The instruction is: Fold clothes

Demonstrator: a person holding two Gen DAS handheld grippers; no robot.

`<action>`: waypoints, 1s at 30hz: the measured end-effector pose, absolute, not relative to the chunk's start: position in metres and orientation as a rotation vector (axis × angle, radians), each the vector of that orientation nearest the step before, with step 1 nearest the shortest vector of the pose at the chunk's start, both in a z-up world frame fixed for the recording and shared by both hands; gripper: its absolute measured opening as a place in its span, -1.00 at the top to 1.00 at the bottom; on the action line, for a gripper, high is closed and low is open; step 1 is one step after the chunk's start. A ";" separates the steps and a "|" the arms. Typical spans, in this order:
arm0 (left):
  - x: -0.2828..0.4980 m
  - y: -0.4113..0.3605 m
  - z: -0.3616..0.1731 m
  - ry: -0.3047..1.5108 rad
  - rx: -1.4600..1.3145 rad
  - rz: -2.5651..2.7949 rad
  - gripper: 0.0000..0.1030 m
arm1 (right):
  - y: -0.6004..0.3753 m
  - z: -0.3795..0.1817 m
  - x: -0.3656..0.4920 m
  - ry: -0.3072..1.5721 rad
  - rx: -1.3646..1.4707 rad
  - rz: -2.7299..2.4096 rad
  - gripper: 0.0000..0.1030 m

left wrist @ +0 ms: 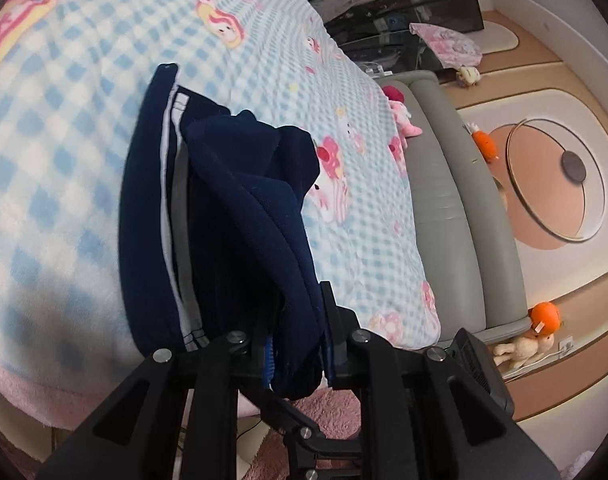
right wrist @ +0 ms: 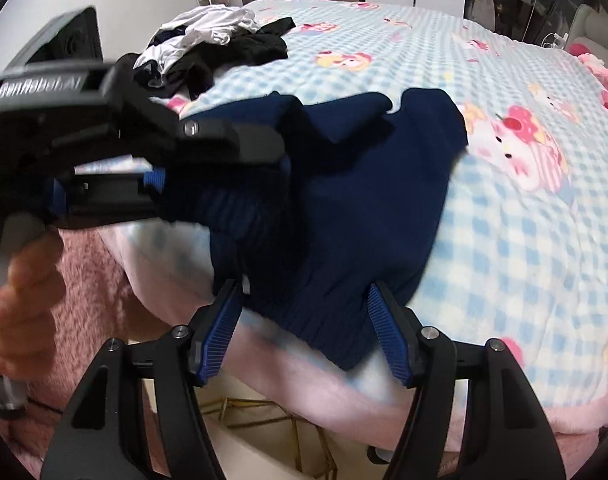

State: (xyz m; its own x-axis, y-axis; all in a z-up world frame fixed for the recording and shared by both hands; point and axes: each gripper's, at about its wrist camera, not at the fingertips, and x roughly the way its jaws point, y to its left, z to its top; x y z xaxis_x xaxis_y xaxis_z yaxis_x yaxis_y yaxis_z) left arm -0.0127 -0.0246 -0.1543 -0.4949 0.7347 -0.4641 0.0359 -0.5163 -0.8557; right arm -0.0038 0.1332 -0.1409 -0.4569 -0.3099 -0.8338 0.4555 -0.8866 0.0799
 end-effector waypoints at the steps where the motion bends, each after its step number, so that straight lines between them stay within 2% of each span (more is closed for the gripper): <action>1: -0.012 -0.029 -0.158 -1.218 -1.215 2.042 0.66 | 0.132 -0.143 -0.004 0.211 1.306 -2.348 -0.28; 3: -0.012 -0.033 -0.163 -1.272 -1.208 2.015 0.66 | 0.131 -0.146 -0.004 0.199 1.322 -2.339 -0.28; 10: -0.020 -0.018 -0.155 -1.273 -1.190 1.970 0.66 | 0.128 -0.141 -0.005 0.181 1.291 -2.361 -0.29; 14: -0.018 -0.022 -0.155 -1.225 -1.211 2.005 0.66 | 0.123 -0.142 -0.009 0.335 1.280 -2.484 -0.26; 18: -0.015 -0.025 -0.164 -1.136 -1.220 2.071 0.66 | 0.146 -0.136 -0.007 0.334 1.299 -2.614 -0.25; 22: -0.018 -0.012 -0.190 -1.021 -1.312 2.091 0.61 | 0.164 -0.125 -0.007 0.432 1.252 -2.694 -0.25; 27: -0.020 -0.014 -0.197 -1.071 -1.344 2.071 0.64 | 0.178 -0.142 -0.015 0.218 1.377 -2.542 -0.25; 28: -0.020 -0.015 -0.197 -1.083 -1.339 2.052 0.53 | 0.180 -0.145 -0.013 0.193 1.381 -2.545 -0.25; 30: -0.017 -0.015 -0.198 -1.113 -1.327 2.002 0.17 | 0.182 -0.147 -0.009 0.183 1.368 -2.564 -0.25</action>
State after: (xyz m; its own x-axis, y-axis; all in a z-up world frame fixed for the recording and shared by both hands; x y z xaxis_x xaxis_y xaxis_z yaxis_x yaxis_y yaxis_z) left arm -0.0174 -0.0155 -0.1982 -0.4077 0.7549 -0.5136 0.0374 -0.5482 -0.8355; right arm -0.0094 0.1823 -0.1474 -0.5382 -0.1420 -0.8308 0.2587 -0.9660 -0.0024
